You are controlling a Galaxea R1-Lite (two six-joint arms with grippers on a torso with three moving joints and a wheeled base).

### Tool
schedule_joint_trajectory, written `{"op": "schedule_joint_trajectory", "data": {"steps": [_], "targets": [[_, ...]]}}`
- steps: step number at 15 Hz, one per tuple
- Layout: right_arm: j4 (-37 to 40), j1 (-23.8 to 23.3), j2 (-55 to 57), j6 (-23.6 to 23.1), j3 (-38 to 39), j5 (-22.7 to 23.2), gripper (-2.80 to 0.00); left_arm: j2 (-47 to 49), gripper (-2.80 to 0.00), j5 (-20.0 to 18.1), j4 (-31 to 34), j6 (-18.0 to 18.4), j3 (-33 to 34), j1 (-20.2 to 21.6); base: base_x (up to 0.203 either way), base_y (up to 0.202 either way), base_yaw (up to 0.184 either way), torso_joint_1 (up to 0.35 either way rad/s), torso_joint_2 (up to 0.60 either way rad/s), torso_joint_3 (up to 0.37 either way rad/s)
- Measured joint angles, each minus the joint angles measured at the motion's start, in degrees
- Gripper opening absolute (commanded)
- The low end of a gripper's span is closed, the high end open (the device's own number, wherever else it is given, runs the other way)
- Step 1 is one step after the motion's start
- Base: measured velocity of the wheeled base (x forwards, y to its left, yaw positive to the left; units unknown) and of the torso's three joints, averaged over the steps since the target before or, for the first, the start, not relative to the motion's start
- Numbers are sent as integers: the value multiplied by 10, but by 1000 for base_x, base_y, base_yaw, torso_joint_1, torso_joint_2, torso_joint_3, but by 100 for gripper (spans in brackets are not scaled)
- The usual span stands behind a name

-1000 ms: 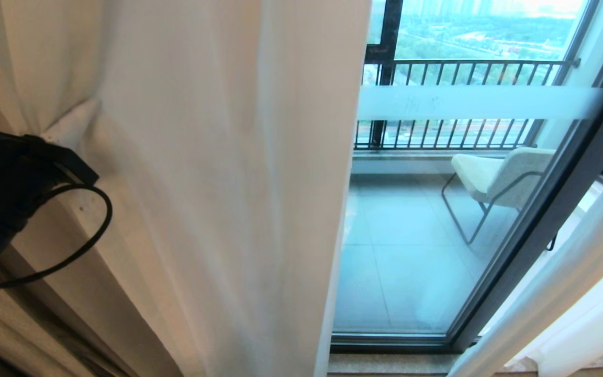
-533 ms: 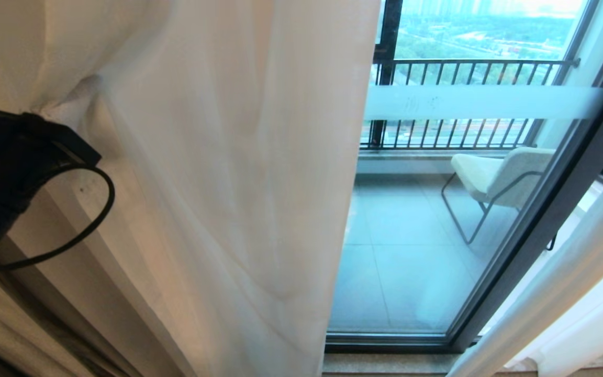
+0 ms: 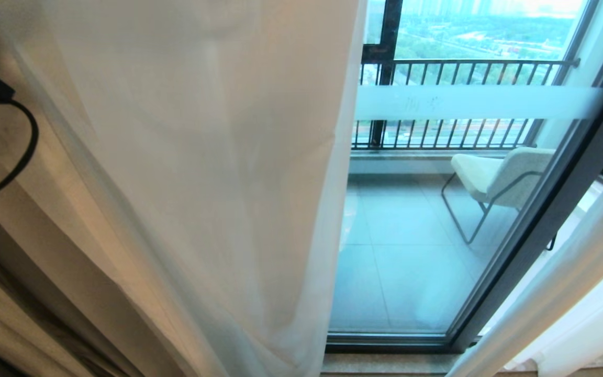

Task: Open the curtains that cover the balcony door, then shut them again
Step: Pull the inner curtains open on both sides

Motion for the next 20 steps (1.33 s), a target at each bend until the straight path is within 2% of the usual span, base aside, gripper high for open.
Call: {"op": "schedule_joint_trajectory", "data": {"steps": [8,10,12,16,20], "targets": [[0,0,0,0,0,0,-280,29,-280,-2,-1,-110,-63,235,0,0,0,0,0,0],[0,0,0,0,0,0,-280,47,-280,-13,-1,-133,-80,293,0,0,0,0,0,0],[0,0,0,0,0,0,-280,74,-280,-32,-2,-148,-109,347,0,0,0,0,0,0],[0,0,0,0,0,0,-280,142,-280,-39,-6,-169,-186,441,0,0,0,0,0,0],[0,0,1,0,0,0,-280,211,-280,-40,-15,-175,-257,505,0,0,0,0,0,0]]}}
